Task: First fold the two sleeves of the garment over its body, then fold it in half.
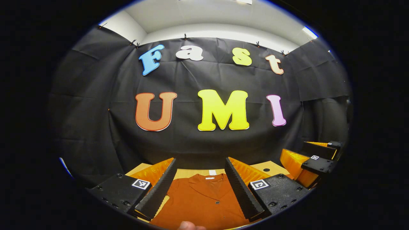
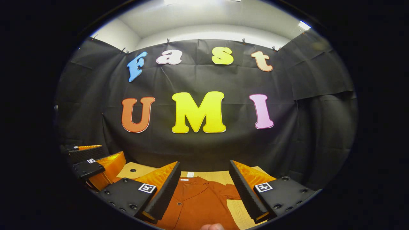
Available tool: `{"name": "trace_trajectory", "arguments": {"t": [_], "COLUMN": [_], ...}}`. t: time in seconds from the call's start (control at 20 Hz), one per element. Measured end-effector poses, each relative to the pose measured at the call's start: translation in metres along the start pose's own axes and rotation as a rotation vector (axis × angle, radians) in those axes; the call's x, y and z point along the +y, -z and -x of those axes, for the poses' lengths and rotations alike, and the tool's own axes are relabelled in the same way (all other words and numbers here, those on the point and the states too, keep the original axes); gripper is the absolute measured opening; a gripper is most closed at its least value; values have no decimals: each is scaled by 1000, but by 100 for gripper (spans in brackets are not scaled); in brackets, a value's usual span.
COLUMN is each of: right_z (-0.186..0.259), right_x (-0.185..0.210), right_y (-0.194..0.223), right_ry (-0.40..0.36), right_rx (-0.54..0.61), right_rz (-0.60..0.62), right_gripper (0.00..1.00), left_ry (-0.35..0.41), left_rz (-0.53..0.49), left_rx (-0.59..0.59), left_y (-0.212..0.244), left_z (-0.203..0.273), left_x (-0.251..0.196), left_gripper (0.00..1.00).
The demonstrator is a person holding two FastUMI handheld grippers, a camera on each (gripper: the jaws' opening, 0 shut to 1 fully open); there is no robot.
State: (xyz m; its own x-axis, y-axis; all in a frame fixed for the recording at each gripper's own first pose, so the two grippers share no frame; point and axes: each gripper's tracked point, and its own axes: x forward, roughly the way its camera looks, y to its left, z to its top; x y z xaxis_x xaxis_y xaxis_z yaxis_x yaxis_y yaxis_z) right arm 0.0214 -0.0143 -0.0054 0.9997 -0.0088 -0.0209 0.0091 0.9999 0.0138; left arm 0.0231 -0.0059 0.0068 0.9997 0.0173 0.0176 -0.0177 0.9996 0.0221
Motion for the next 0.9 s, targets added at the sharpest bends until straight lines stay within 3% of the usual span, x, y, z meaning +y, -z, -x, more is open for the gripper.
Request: {"name": "trace_trajectory", "arguments": {"t": [0.65,0.9], "right_z": [-17,-41], "right_x": [-29,-84], "right_y": [6,24], "right_ry": [11,49], "right_rx": [28,66], "right_rz": [5,44], "right_gripper": [96,96], "left_ry": [1,29], "left_rz": [-21,-35], "left_rx": [12,62], "left_y": [3,19], "left_z": [-15,-29], "left_x": [-8,-28], "left_gripper": [98,98]}}
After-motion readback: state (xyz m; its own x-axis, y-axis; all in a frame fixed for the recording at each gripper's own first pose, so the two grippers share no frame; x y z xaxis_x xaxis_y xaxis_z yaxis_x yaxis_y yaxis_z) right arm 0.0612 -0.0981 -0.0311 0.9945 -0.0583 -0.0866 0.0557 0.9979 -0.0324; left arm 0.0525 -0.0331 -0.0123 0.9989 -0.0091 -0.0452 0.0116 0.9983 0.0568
